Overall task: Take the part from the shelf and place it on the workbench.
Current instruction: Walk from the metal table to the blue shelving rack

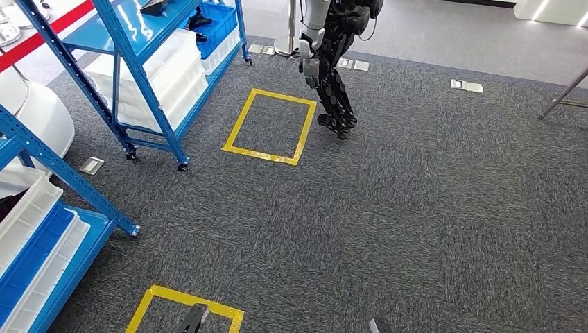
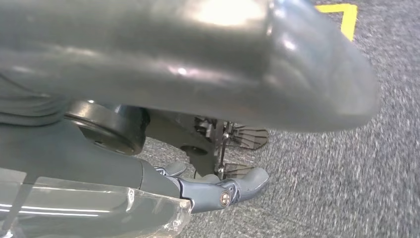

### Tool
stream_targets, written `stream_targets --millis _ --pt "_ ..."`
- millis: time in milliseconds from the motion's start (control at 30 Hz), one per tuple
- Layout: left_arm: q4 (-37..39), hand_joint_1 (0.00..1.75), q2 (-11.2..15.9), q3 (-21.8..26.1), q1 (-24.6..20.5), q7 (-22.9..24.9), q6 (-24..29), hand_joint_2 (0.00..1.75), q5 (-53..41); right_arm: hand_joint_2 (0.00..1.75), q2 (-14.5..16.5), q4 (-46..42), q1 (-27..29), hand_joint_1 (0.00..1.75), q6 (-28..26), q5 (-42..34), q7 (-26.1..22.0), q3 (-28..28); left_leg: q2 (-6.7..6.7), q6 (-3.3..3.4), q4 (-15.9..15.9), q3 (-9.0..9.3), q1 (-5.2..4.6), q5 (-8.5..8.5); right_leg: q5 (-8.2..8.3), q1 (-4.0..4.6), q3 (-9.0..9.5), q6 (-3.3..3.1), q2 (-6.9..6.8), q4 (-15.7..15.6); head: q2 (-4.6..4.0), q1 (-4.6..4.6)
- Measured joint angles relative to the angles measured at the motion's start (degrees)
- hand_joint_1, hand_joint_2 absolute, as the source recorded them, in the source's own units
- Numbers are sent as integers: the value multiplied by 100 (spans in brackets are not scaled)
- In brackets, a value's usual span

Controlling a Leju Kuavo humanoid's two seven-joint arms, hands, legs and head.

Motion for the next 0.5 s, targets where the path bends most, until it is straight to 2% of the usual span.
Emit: stream_targets --millis 300,500 --pt "0 0 -1 -10 -9 -123 28 175 -66 0 45 0 54 0 -31 -55 37 -7 2 6 763 -499 0 -269 -261 1 -493 4 8 756 0 -1" --pt "0 0 -3 -8 20 -172 51 175 -62 0 92 0 58 0 -67 -49 63 -5 2 7 957 -633 2 -330 -321 3 -621 6 8 941 0 -1"
